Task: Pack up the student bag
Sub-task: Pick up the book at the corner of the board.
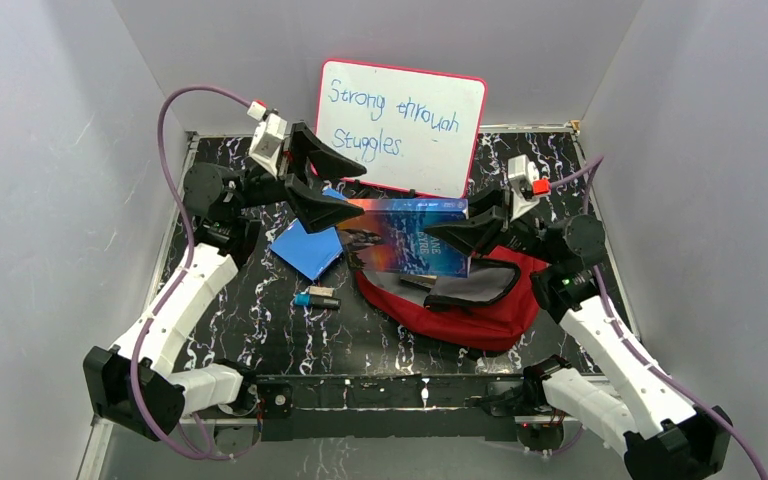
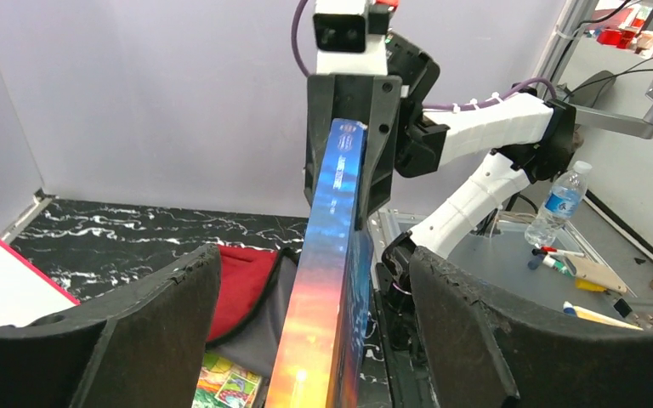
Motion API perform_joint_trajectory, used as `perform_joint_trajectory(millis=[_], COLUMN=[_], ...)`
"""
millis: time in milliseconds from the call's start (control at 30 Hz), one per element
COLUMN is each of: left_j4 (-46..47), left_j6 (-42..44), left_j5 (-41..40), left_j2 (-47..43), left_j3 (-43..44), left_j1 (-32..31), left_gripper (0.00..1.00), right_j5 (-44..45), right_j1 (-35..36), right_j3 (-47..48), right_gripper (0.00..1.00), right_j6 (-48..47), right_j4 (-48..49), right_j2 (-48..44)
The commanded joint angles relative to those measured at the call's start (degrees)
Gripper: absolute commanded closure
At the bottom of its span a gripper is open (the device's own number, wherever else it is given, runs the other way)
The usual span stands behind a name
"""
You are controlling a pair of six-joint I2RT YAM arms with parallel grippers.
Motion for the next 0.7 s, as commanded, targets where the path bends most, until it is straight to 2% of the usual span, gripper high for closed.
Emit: perform_joint_trajectory(millis=[0,333,667], left_j4=[0.78,-0.56,-0.14], left_j6=[-0.72,0.56,0.76], left_j5=[0.65,-2.06,-3.98], left_j2=[-2.31,-5.27,-5.39], left_j3=[-1.80,-4.88,-5.68], left_j1=[-0.29,-0.30,-0.30], left_gripper=[0.21,0.19,0.18], right_j5=[7.26,11.35,10.16], right_j1=[0.07,0.02,0.06], right_j3=[4.19,4.48,5.52], right_gripper=[1.00,1.00,1.00], right_j6=[-1.47,-0.86,3.02], right_j4=[8.51,13.31,19.28], right_j2=[-3.71,-5.86,-5.97])
